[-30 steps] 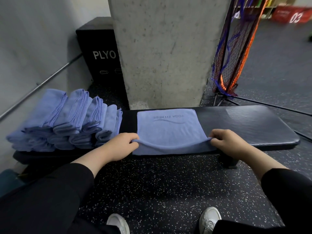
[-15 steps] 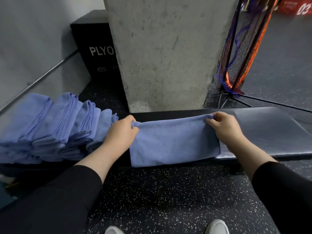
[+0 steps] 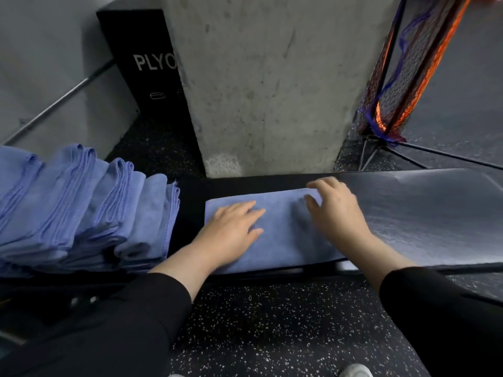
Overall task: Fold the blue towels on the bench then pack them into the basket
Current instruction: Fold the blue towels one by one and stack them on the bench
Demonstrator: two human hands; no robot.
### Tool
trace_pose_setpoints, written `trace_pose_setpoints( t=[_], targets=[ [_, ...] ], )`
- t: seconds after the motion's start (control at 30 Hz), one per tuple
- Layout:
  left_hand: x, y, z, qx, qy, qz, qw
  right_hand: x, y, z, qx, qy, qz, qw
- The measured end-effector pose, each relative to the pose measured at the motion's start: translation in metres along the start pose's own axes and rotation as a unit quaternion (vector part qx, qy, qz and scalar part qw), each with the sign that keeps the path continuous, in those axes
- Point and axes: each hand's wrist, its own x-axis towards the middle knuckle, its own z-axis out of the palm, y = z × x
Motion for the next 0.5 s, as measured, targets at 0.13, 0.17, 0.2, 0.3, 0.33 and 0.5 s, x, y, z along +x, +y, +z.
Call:
trace_pose_setpoints(
  t=[0.13, 0.17, 0.2, 0.3, 0.33, 0.5],
  targets=[
    [-0.007, -0.004, 0.020, 0.006, -0.008, -0.005, 1.000, -0.042, -0.030, 0.020, 0.001, -0.097, -0.002, 0.995],
    [-0.008, -0.004, 0.022, -0.007, 0.001, -0.010, 1.000, -0.053, -0.035, 0.025, -0.028, -0.139, 0.016, 0.990],
    [-0.009, -0.004, 0.022, -0.021, 0.010, -0.015, 1.000, -0.062, -0.038, 0.030, -0.063, -0.171, 0.024, 0.983],
    [-0.013, -0.005, 0.018, -0.064, 0.051, -0.035, 0.996, -0.065, -0.032, 0.038, -0.107, -0.189, -0.008, 0.976],
    [-0.014, -0.007, 0.017, -0.063, 0.066, -0.037, 0.995, -0.058, -0.027, 0.037, -0.104, -0.191, -0.024, 0.976],
    [-0.026, -0.016, 0.015, -0.032, 0.083, -0.031, 0.996, -0.019, 0.013, 0.024, -0.092, -0.219, -0.145, 0.960]
  ],
)
